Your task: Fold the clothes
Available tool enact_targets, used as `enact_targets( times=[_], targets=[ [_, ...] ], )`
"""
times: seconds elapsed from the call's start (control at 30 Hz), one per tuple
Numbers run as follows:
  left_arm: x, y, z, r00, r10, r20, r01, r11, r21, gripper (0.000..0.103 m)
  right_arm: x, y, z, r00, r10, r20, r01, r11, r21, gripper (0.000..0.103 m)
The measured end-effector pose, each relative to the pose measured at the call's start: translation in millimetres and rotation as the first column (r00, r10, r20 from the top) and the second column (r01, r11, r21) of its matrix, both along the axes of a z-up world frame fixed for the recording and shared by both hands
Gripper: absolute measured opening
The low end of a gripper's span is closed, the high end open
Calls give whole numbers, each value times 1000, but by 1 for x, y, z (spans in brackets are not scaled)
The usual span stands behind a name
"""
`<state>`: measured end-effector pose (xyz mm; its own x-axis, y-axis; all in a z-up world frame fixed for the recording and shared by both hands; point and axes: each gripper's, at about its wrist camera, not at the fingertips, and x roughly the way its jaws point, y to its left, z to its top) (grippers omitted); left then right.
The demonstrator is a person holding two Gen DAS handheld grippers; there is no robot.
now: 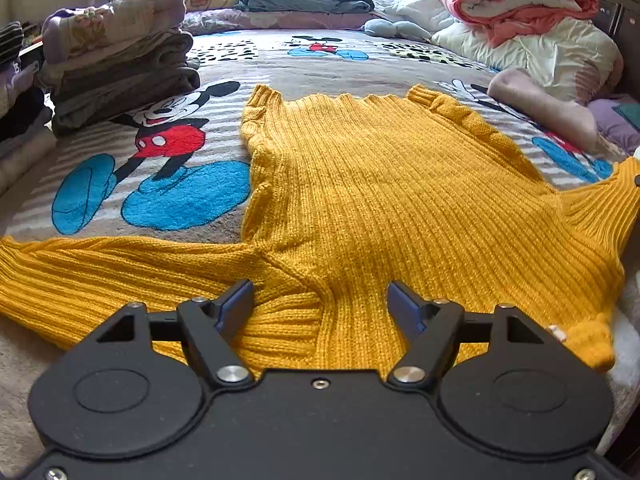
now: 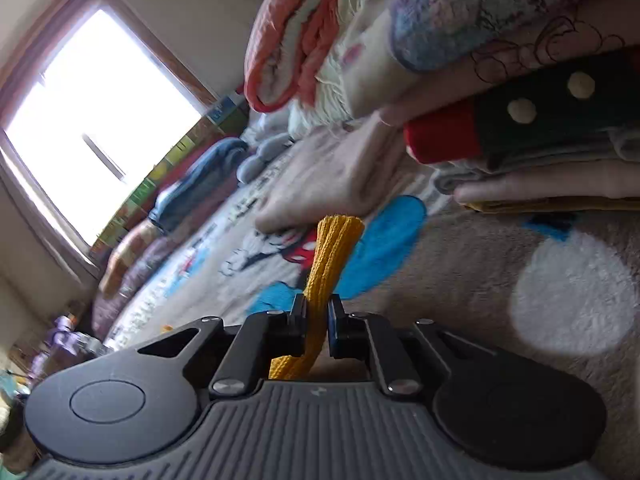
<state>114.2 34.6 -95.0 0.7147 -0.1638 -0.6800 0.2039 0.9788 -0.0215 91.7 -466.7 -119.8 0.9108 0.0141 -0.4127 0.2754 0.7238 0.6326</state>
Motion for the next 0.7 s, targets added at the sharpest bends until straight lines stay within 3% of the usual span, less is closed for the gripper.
enact_targets(
  times=[0.1, 0.17, 0.23, 0.37, 0.47, 0.57, 0.7],
  targets=[
    [-4, 0, 0, 1000, -5, 6, 5, 1000, 12, 74, 9, 1, -10, 994, -24, -110, 17, 998, -59, 13],
    [-9, 2, 1, 1000, -3, 17, 3, 1000, 22, 74, 8, 5, -10, 990, -40, -133, 30, 997, -76, 16],
    [-15, 2, 5, 999, 5, 37, -6, 999, 39, 74, 4, 19, -1, 988, -56, -143, 31, 985, -168, 20],
    [-30, 4, 13, 995, 13, 94, -18, 998, 55, 74, -18, 48, 20, 997, -39, -65, 20, 964, -264, 21],
    [-43, 1, 20, 989, 5, 148, -9, 999, 31, 64, -28, 86, 33, 993, 122, -2, -116, 939, -325, 21],
    [-52, -7, 24, 986, -16, 163, 19, 1000, -18, 55, -35, 137, 41, 937, 349, 13, -314, 858, -407, 21],
    [-63, -29, 20, 985, -96, 143, 105, 993, -57, 53, -46, 208, 44, 799, 601, -38, -520, 657, -546, 23]
  ],
)
